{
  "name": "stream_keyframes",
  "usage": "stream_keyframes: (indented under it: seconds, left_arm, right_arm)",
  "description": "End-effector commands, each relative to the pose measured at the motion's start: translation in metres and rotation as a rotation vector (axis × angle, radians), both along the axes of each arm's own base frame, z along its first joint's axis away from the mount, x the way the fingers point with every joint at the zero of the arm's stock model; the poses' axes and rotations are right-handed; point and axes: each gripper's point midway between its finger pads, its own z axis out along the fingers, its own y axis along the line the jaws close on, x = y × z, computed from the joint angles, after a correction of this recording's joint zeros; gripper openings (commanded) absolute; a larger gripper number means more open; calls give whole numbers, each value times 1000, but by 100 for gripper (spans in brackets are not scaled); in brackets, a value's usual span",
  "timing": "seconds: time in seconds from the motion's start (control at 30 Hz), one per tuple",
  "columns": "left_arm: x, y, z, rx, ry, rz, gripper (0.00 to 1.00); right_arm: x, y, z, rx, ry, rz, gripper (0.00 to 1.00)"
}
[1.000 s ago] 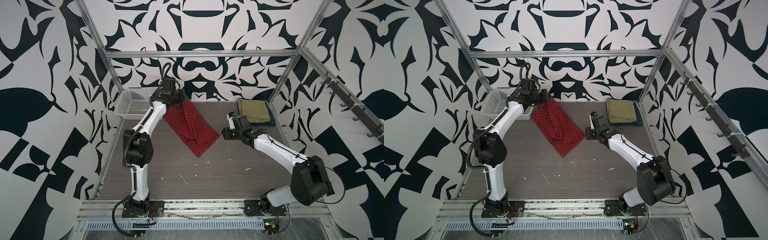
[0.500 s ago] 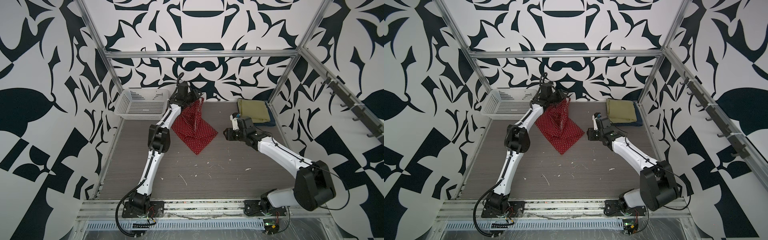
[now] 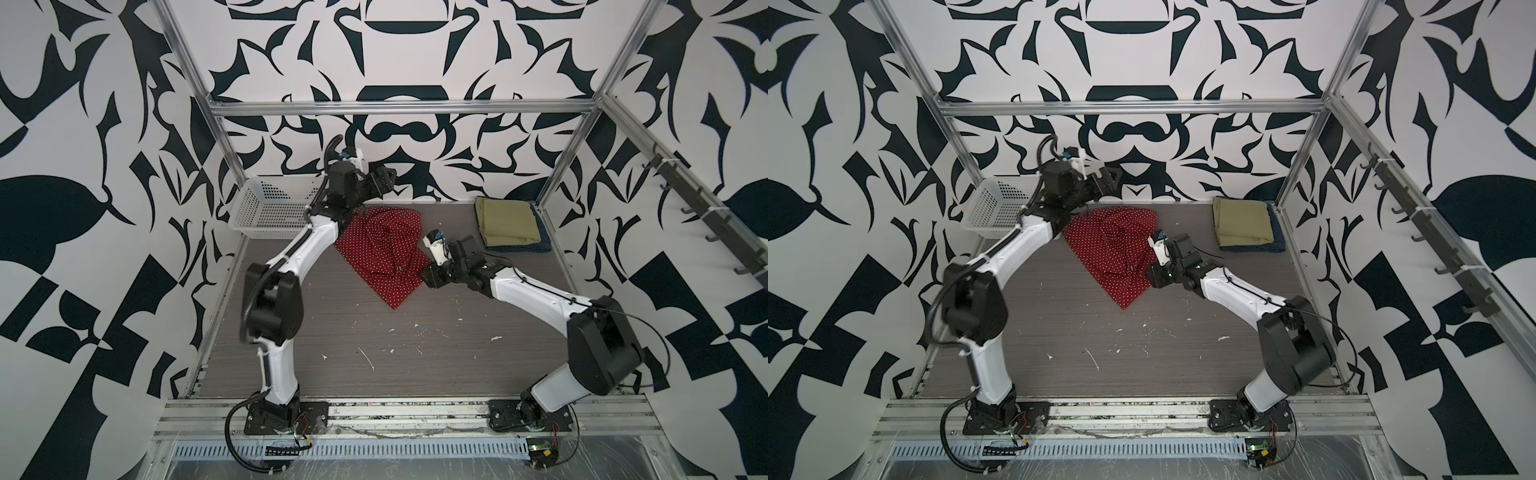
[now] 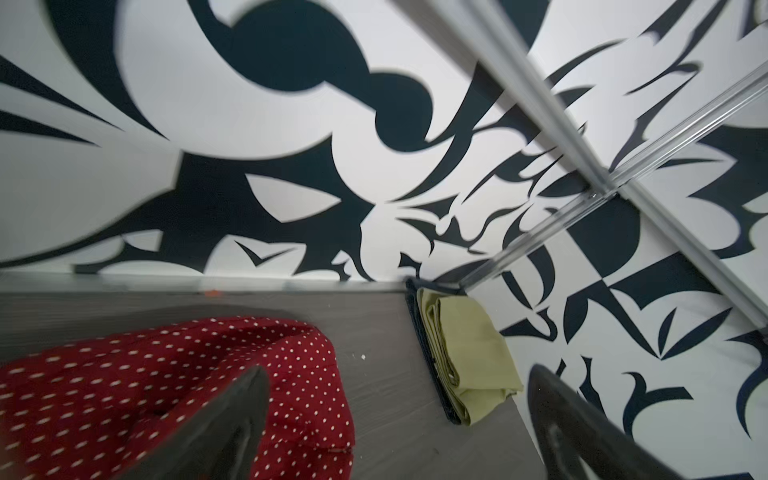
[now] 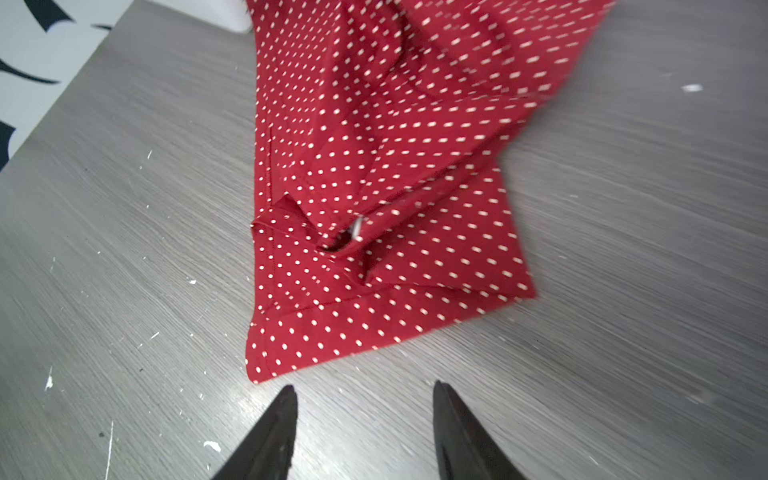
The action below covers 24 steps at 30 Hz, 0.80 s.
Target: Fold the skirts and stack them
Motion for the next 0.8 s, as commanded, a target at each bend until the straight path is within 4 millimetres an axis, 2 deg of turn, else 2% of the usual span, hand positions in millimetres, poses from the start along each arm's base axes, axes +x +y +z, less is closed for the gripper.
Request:
stream_keyframes:
  seconds: [0.0,0.07,0.17,0.27,0.37,0.4,0.47,0.53,0.57,0.67,0.73,0.77]
  left_arm:
    - [-42,31,-39,133,32,131,96]
    - [-74,46,-69,194,104,187,89]
    - [-110,56,-118,215,228,177,79]
    - [-137,63,-168,209,367,172,69]
    - [-156,57,-204,214,450,159,67]
    - [-160,54,-213,224,464,154,66]
    - [-167,44,-226,248,481,136,66]
    - [-168,38,-234,261,495,128,65]
    - [-167,36,-239,259,503,126,64]
    - [-159,22,-244,239,491,86,56]
    - [-153,12,-248,245,489,56,43]
    - [-149,9,-251,253,493,50,41]
  right_arm:
    - [29,17,13,53,-37,-28,60]
    - [42,27,4,88,8,-57,61]
    - [57,43,-4,152,69,-89,61]
    - [70,52,-19,155,139,-114,62]
    - [80,56,-34,161,173,-154,62]
    - [83,56,-37,149,183,-165,59]
    - [87,57,-37,153,181,-171,46]
    - [89,57,-32,165,168,-181,22]
    - [90,57,-28,161,170,-185,14]
    - [90,45,-18,147,181,-216,0]
    - [92,30,-7,172,196,-255,0]
    - [93,23,0,195,202,-263,0]
